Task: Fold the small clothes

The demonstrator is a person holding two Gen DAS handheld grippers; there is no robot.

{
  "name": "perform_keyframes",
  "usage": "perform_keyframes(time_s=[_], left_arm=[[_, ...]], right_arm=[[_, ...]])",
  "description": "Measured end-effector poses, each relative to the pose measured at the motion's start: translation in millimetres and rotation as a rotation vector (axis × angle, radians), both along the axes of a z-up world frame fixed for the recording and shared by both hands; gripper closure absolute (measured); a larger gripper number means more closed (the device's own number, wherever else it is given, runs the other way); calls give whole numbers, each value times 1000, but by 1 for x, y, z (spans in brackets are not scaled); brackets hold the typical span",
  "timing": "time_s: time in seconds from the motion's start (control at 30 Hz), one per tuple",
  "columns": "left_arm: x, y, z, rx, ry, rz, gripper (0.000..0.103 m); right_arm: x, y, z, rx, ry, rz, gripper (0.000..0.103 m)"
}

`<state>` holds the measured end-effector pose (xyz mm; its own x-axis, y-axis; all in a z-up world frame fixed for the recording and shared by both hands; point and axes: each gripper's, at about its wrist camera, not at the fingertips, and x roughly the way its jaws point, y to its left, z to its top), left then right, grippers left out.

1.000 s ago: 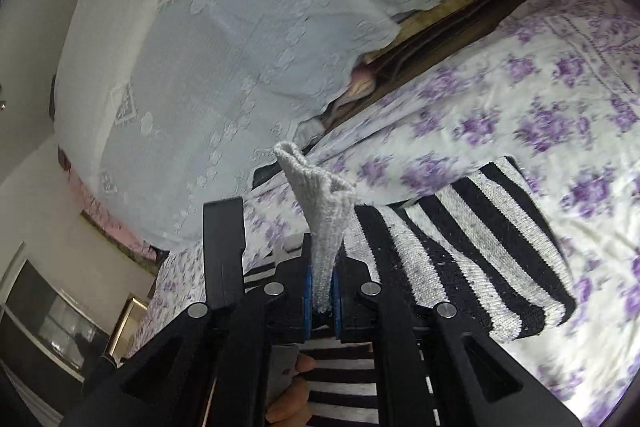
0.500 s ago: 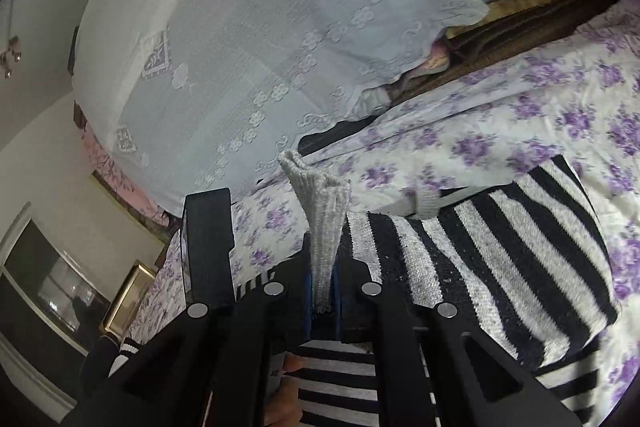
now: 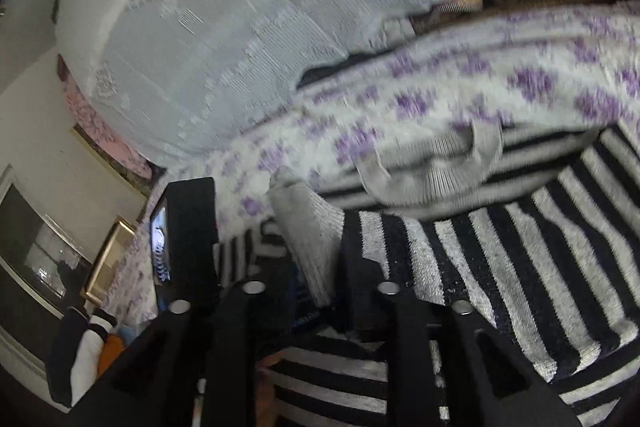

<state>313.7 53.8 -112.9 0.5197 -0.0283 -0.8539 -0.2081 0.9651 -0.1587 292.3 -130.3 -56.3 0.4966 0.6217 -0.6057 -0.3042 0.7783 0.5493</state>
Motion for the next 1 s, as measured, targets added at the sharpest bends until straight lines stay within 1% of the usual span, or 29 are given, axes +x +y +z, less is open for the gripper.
perform_keyframes(time_s=[0.03, 0.07, 0.17, 0.23, 0.27, 0.33, 0.37, 0.4, 0.43, 0.47, 0.5, 0.57, 0.63, 0.67, 0.7, 0.73, 0.77, 0.8, 0.83, 0.87, 0.9, 0.93, 0.97, 1.0], left_arm=[[-5, 5, 0, -42, -28, -1, 8], [-11, 9, 3, -53, -50, -5, 8], [-28, 23, 17, -68, -114, 40, 8], [-37, 33, 28, -96, -153, 69, 7], [-44, 39, 35, -132, -180, 83, 7], [-51, 43, 45, -183, -212, 85, 8], [-53, 40, 53, -208, -231, 74, 7], [-54, 38, 58, -217, -239, 61, 7], [-53, 31, 64, -219, -243, 35, 7], [-50, 19, 68, -211, -236, -8, 7], [-45, 9, 69, -200, -225, -42, 7], [-42, -7, 66, -177, -205, -85, 7], [-32, -29, 51, -139, -165, -128, 7], [-24, -38, 38, -111, -132, -143, 7], [-20, -43, 27, -93, -103, -146, 7], [-14, -46, 11, -64, -57, -140, 6], [-9, -49, -4, -26, -25, -140, 4], [-12, -57, -4, 33, -58, -157, 4], [-14, -62, -2, 65, -61, -162, 4], [-15, -67, 0, 96, -63, -165, 4], [-18, -70, 1, 119, -68, -166, 4], [-21, -70, 2, 119, -74, -161, 5], [-26, -69, 6, 104, -85, -159, 5], [-35, -66, 15, 69, -113, -169, 5]], right_arm=[[0, -4, -7, 32, 18, 5, 58], [-1, -8, -8, 61, 21, 7, 56], [-9, -17, 6, 66, -14, 25, 55], [-18, -25, 21, 43, -75, 28, 55], [-22, -30, 28, 19, -108, 13, 55], [-23, -44, 37, -18, -143, -22, 55], [-22, -50, 39, -29, -148, -38, 55], [-19, -59, 40, -39, -145, -62, 56], [-14, -66, 39, -43, -139, -82, 58], [-10, -74, 38, -44, -127, -106, 64], [-5, -81, 35, -43, -111, -128, 68], [6, -98, 25, -21, -72, -156, 70], [19, -115, 11, -21, -31, -188, 70], [24, -122, 4, -24, -10, -194, 69], [31, -128, -6, -28, 17, -198, 69], [40, -140, -21, -42, 54, -221, 69], [46, -153, -37, -56, 96, -256, 75], [51, -162, -50, -35, 127, -265, 85], [52, -178, -61, 15, 141, -292, 103], [50, -186, -63, 77, 151, -295, 103], [49, -191, -63, 105, 171, -301, 103], [43, -194, -55, 102, 162, -309, 99], [33, -193, -44, 88, 119, -306, 91], [24, -192, -35, 76, 86, -297, 84]])
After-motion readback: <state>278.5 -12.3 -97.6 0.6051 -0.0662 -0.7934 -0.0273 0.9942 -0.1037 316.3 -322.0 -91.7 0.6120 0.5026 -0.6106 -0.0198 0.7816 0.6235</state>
